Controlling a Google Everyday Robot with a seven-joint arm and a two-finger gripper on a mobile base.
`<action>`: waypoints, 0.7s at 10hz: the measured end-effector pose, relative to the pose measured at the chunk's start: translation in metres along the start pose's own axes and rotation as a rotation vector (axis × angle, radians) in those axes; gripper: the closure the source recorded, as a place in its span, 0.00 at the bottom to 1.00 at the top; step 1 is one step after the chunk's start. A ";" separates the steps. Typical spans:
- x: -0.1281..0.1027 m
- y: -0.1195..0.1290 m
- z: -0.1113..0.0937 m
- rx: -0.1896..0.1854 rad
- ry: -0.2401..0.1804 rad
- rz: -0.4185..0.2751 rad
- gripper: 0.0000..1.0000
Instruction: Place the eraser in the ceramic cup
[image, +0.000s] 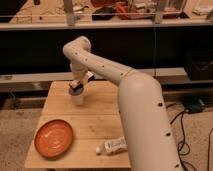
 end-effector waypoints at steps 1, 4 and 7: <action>0.000 -0.001 0.000 0.003 0.001 -0.001 0.43; 0.000 -0.002 -0.002 0.009 0.007 -0.001 0.36; 0.001 -0.002 -0.003 0.016 0.012 -0.001 0.36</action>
